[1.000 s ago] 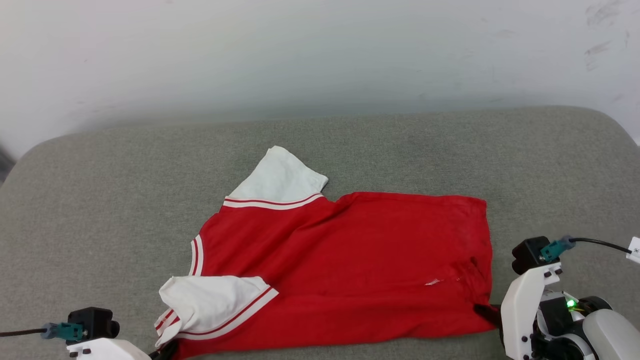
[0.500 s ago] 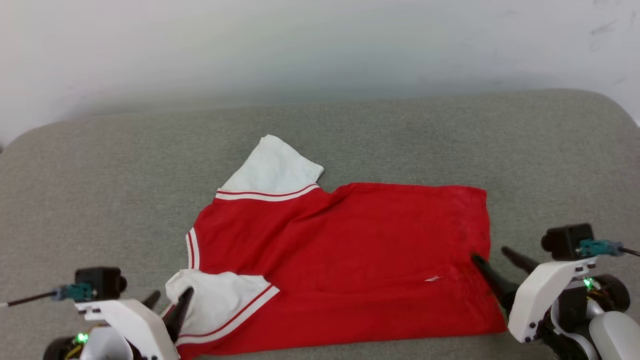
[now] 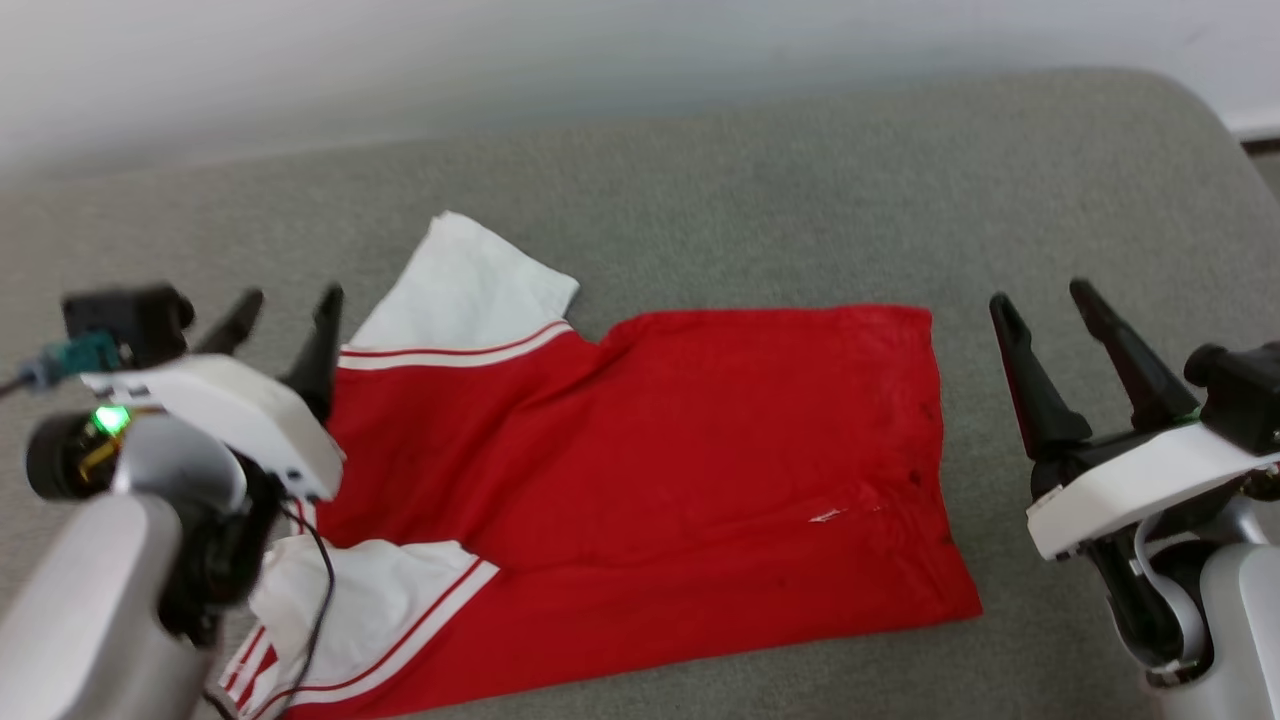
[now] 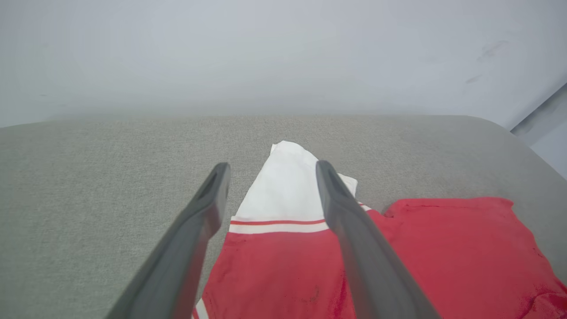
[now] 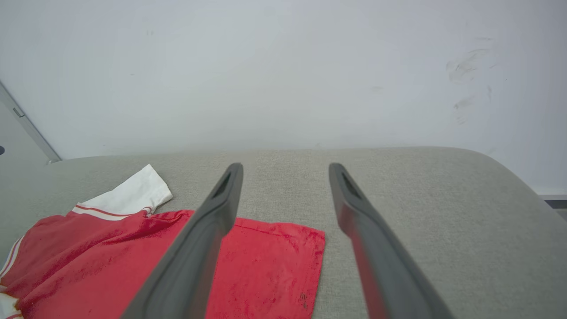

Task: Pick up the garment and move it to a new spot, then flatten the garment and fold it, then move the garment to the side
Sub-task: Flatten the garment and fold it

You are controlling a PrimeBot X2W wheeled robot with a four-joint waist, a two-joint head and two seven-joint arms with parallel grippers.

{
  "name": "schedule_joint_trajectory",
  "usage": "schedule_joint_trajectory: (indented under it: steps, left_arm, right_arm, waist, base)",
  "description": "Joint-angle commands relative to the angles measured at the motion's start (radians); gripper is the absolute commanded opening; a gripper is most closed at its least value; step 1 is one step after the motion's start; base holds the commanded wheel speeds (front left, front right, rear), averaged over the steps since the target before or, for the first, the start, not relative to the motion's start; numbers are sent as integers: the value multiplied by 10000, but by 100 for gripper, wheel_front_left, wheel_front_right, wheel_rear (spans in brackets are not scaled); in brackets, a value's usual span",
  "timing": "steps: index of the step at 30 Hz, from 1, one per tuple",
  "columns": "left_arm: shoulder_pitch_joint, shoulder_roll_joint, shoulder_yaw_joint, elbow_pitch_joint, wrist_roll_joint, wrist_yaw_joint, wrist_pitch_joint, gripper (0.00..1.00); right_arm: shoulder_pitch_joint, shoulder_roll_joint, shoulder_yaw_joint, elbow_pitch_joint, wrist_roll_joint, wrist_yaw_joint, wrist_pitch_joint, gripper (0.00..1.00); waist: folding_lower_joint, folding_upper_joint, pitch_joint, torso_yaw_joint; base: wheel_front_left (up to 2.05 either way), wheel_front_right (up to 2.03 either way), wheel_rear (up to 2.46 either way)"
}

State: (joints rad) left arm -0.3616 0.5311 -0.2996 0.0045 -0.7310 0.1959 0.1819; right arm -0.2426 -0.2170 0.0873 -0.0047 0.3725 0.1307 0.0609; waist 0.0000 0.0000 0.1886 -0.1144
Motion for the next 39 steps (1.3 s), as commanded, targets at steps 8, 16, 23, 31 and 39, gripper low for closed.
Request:
schedule_joint_trajectory:
  steps: [8, 16, 23, 31, 39]
  left_arm:
    - [-2885, 678, -134, 1780, 18, -878, 1308, 100]
    - [-5132, 1526, -733, 3428, -496, -1798, 4709, 100]
    - [-5765, 2032, -1074, 4369, -684, -1646, 6852, 100]
    - [-5002, 2172, -1220, 5386, -1198, -888, 8698, 46]
    - [-4347, 1850, -971, 5339, -1521, -749, 8116, 0]
  right_arm:
    - [-866, 562, 217, -597, -476, 0, -53, 100]
    - [-1006, 983, 484, -257, -311, 0, -313, 100]
    - [-922, 1219, 681, 42, -108, -2, -586, 100]
    - [-868, 1315, 768, 396, 170, 0, -695, 100]
    - [-1179, 1144, 924, 814, 892, 0, -225, 100]
  waist:
    - [0, 0, 1945, -1503]
    - [0, 0, 2540, -2371]
    - [0, 0, 2920, -2898]
    - [0, 0, 3104, -3158]
    - [0, 0, 3066, -3064]
  base:
    - [0, 0, 0]
    - [0, 0, 0]
    - [0, 0, 0]
    - [0, 0, 0]
    - [0, 0, 0]
